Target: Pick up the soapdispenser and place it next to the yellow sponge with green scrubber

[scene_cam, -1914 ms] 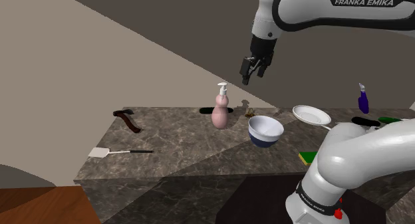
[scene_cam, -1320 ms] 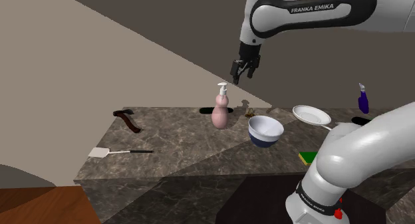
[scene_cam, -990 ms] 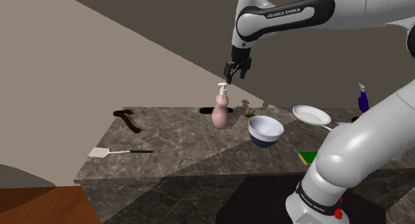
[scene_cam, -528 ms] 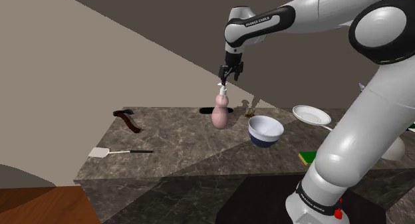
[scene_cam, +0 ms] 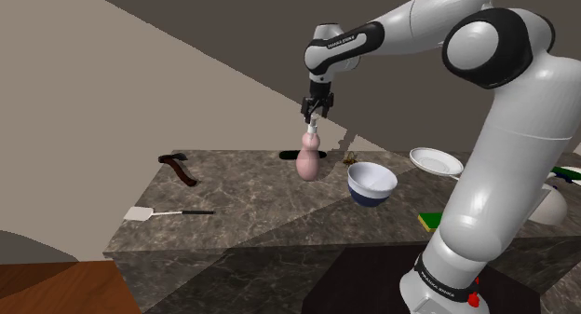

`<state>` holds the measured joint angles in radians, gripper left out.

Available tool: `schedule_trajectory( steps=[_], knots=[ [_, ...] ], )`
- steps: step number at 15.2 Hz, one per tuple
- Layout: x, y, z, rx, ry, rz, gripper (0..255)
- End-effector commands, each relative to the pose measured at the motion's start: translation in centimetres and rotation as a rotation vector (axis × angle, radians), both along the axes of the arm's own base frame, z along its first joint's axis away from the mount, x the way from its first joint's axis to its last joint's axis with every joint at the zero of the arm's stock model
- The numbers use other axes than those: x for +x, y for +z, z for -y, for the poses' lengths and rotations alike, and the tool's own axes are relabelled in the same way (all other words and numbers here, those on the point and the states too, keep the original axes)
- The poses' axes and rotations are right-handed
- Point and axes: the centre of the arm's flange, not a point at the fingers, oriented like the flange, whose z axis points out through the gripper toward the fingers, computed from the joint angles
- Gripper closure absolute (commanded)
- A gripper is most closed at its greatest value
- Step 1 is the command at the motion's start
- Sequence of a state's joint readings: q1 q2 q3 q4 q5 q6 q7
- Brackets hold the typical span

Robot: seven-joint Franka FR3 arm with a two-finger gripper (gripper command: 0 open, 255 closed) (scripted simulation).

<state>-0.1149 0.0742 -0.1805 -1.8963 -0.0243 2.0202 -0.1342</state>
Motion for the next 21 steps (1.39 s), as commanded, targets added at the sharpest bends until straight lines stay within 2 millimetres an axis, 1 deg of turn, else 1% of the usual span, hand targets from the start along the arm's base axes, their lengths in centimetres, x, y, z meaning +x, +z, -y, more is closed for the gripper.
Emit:
schedule_trajectory(
  steps=[1, 3, 11, 12, 21],
  knots=[
    [0.1, -1.1, 0.0, 0.000, 0.000, 0.000, 0],
    [0.1, -2.4, 0.1, 0.000, 0.000, 0.000, 0],
    [0.1, -2.4, 0.1, 0.000, 0.000, 0.000, 0],
    [0.1, -2.4, 0.1, 0.000, 0.000, 0.000, 255],
    [0.1, -2.4, 0.1, 0.000, 0.000, 0.000, 255]
  ],
)
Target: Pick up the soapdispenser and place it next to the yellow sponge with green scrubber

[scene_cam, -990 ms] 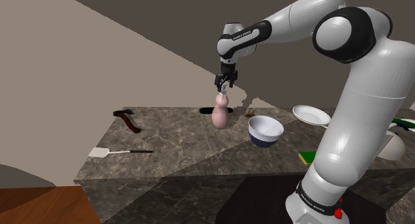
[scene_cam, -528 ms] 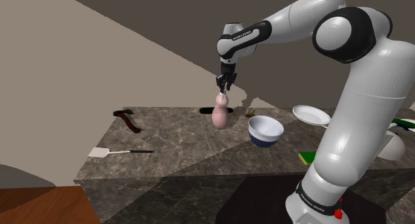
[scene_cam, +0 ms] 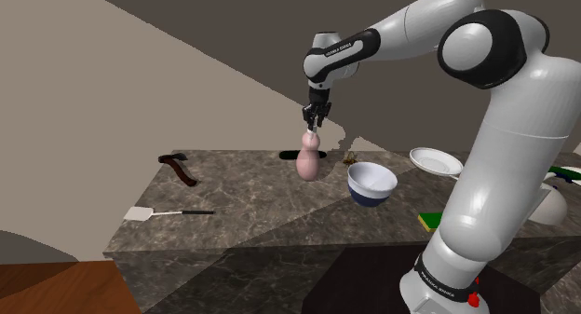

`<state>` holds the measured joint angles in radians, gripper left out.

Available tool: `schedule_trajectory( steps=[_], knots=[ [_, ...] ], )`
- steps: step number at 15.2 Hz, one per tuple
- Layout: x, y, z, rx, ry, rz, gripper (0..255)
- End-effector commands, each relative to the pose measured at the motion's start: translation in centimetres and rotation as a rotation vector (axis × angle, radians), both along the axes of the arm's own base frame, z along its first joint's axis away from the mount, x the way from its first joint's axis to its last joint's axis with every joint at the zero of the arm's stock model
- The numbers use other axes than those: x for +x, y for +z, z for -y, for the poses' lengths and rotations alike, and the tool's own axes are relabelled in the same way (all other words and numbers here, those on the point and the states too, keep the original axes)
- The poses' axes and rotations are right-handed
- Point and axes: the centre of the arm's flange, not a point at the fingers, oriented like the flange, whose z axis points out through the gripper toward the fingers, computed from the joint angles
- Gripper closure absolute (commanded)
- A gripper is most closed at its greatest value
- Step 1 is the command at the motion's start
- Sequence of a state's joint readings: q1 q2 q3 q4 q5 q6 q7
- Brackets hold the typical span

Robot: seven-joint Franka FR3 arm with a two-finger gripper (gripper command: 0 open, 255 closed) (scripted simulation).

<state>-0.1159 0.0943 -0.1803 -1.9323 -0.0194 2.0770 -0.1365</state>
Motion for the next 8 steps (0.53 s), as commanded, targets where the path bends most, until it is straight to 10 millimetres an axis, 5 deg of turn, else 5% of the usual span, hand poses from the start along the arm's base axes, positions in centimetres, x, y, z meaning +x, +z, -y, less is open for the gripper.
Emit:
schedule_trajectory(
  steps=[1, 8],
  knots=[
    [0.0, 0.5, 0.1, -0.001, -0.001, -0.001, 255],
    [0.0, 4.2, 0.1, -0.001, -0.001, -0.001, 255]
  ],
)
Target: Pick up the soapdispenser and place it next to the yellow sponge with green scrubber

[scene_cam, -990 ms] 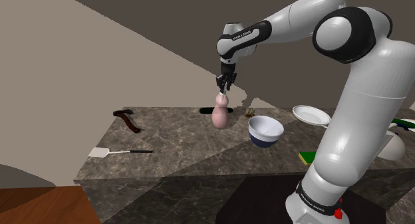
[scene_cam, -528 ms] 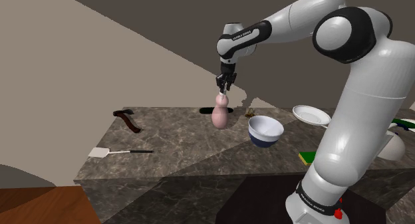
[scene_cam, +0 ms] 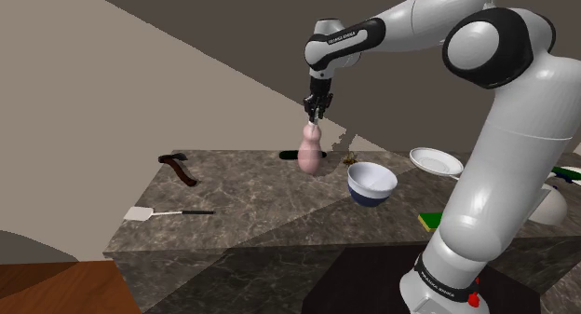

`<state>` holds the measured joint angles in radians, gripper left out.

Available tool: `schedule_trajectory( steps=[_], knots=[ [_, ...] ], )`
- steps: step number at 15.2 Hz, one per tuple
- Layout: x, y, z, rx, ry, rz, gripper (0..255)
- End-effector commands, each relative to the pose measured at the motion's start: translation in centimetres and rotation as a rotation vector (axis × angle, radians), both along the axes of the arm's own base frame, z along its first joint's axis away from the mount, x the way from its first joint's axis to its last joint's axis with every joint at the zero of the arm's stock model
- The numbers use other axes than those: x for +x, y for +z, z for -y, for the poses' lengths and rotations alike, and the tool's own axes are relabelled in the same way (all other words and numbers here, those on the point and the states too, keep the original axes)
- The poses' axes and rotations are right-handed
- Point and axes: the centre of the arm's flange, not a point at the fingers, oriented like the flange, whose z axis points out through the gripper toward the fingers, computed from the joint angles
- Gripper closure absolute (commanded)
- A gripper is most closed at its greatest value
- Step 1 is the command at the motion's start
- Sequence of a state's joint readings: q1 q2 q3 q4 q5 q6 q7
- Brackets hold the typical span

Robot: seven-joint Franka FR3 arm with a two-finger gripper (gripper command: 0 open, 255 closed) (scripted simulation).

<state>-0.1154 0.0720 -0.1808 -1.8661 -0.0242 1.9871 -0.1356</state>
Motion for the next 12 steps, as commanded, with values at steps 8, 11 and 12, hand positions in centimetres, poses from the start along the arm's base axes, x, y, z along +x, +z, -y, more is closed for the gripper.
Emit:
schedule_trajectory(
  steps=[8, 11, 12],
  knots=[
    [0.0, 4.8, 0.0, 0.000, 0.000, 0.001, 255],
    [-1.0, 6.2, 0.7, 0.000, 0.000, 0.001, 255],
    [-2.0, 6.8, 1.3, 0.000, 0.000, 0.001, 255]
  ],
)
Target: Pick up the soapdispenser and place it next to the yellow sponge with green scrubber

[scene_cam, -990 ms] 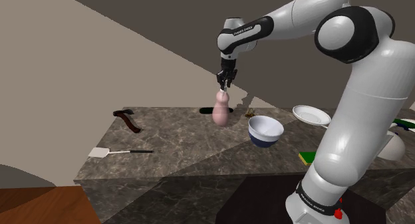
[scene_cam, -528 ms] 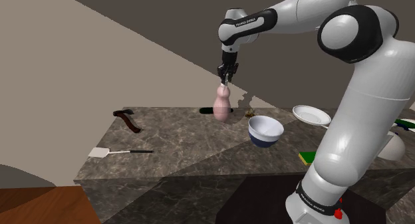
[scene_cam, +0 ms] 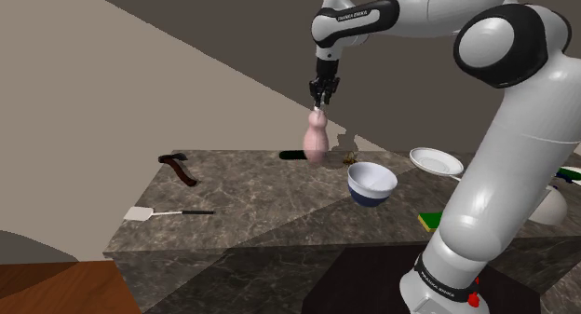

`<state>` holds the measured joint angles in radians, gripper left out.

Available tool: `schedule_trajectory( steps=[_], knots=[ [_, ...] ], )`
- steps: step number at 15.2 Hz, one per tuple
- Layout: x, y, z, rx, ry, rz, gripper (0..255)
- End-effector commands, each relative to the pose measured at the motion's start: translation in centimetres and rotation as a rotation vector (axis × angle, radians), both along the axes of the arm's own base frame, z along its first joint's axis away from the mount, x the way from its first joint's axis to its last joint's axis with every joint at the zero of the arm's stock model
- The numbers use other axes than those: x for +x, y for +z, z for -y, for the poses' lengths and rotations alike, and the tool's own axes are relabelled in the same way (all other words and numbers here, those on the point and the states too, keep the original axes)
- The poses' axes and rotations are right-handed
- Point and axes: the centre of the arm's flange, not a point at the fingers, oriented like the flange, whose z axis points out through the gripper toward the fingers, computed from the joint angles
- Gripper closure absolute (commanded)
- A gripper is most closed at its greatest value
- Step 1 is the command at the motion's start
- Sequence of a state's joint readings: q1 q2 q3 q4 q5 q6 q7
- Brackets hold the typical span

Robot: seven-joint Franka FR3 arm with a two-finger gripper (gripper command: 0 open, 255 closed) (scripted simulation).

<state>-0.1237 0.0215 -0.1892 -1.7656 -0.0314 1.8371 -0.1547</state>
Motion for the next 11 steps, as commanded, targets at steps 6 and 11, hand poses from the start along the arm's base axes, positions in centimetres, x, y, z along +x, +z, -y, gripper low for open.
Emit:
schedule_trajectory(
  steps=[6, 11],
  knots=[
    [-6.8, 3.6, 4.3, 0.000, 0.000, 0.002, 255],
    [-11.9, 6.3, 7.5, 0.000, 0.000, 0.002, 255]
  ],
)
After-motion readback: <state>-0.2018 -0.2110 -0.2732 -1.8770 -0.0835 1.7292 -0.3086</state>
